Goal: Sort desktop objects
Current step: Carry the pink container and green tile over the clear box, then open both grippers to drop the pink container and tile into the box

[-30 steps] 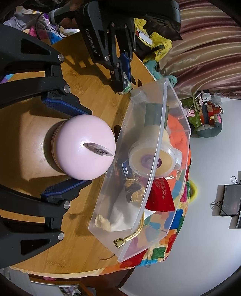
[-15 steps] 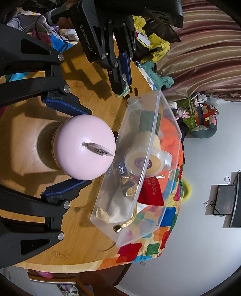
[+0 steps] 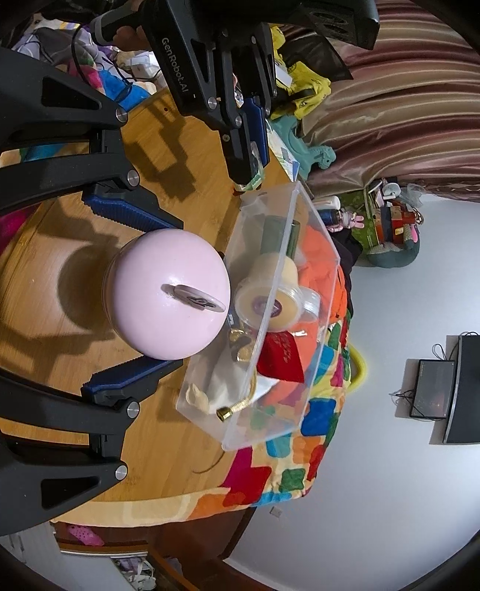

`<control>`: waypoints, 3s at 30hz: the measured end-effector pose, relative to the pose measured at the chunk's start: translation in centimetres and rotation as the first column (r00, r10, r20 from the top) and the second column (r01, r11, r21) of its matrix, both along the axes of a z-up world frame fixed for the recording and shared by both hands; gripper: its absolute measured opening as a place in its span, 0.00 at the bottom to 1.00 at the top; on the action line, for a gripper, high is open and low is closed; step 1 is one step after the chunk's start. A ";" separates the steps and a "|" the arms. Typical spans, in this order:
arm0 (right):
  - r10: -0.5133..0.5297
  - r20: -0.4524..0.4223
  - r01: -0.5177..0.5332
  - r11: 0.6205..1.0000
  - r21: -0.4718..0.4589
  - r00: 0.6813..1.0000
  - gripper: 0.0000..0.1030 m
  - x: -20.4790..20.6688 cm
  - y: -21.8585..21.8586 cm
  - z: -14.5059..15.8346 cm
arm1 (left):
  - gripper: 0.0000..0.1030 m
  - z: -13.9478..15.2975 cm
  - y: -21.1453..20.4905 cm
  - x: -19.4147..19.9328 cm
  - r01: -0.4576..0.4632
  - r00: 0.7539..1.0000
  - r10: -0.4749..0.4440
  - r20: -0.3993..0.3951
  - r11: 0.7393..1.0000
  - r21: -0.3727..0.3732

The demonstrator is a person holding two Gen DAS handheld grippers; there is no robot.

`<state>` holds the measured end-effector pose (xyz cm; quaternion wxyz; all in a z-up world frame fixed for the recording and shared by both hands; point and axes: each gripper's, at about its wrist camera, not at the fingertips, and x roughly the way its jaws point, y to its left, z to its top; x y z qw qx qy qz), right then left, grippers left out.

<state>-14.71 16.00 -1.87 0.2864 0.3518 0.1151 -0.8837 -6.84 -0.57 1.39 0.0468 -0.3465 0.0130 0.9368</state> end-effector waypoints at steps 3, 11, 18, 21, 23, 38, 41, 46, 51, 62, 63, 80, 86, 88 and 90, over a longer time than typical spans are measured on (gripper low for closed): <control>-0.008 -0.017 0.008 1.000 0.006 1.000 0.59 -0.1 0.2 0.6 | 0.23 0.5 0.1 -0.2 0.007 1.000 -0.007 -0.007 1.000 0.010; -0.030 -0.042 0.030 1.000 0.003 0.999 0.59 -1.2 0.7 1.8 | 0.23 1.8 0.2 -1.5 0.026 0.999 -0.025 -0.025 0.999 0.024; -0.048 -0.060 0.049 0.999 0.006 0.997 0.59 -3.0 1.0 2.7 | 0.23 2.9 -0.8 -3.1 0.025 0.999 -0.023 -0.038 0.999 0.046; -0.055 -0.069 0.056 0.998 0.006 0.996 0.59 -3.9 1.1 3.2 | 0.23 3.2 -1.2 -4.0 0.021 0.999 -0.019 -0.041 0.999 0.046; -0.055 -0.078 0.056 0.998 0.010 0.995 0.59 -4.6 1.0 3.6 | 0.23 3.4 -1.6 -4.6 0.020 0.999 -0.018 -0.040 0.999 0.047; -0.055 -0.071 0.057 0.998 0.039 0.996 0.59 -10.0 0.0 3.1 | 0.23 2.6 -3.3 -9.8 0.002 1.000 -0.002 -0.014 0.999 0.045; -0.053 -0.068 0.056 0.997 0.044 0.996 0.59 -11.0 -0.3 2.9 | 0.23 2.2 -3.5 -10.9 0.005 1.000 -0.004 -0.006 0.999 0.044; -0.041 -0.066 0.045 0.997 0.060 0.997 0.59 -12.5 -1.2 2.7 | 0.23 1.5 -3.4 -12.5 0.007 1.000 -0.008 0.011 0.999 0.041; -0.021 -0.044 0.023 0.999 0.042 0.999 0.59 -14.0 -1.7 2.3 | 0.23 0.9 -3.5 -13.8 0.012 1.000 -0.013 0.027 0.999 0.044; -0.002 0.017 0.001 0.999 0.048 1.000 0.59 -16.6 -3.2 0.8 | 0.23 -0.4 -3.9 -15.7 0.013 0.997 -0.015 0.070 0.999 0.038; 0.000 0.023 -0.001 0.999 0.048 1.000 0.59 -16.8 -3.3 0.8 | 0.23 -0.5 -3.9 -15.8 0.011 0.997 -0.014 0.074 0.999 0.034; -0.005 0.099 -0.002 0.998 0.070 0.995 0.59 -18.5 -4.5 -1.1 | 0.23 -1.8 -3.4 -17.0 0.009 0.993 -0.008 0.114 1.000 -0.006; -0.024 0.102 0.015 0.996 0.090 0.995 0.59 -18.6 -4.6 -1.1 | 0.27 -2.1 -2.7 -17.1 0.015 0.994 -0.009 0.110 0.998 -0.053; -0.027 0.103 0.018 0.996 0.090 0.994 0.59 -18.6 -4.6 -1.0 | 0.28 -2.1 -2.7 -17.1 0.013 0.994 -0.008 0.110 0.999 -0.048; -0.029 0.106 0.020 0.996 0.084 0.994 0.59 -18.5 -4.4 -1.0 | 0.32 -2.1 -2.7 -17.0 0.013 0.994 -0.008 0.107 0.999 -0.047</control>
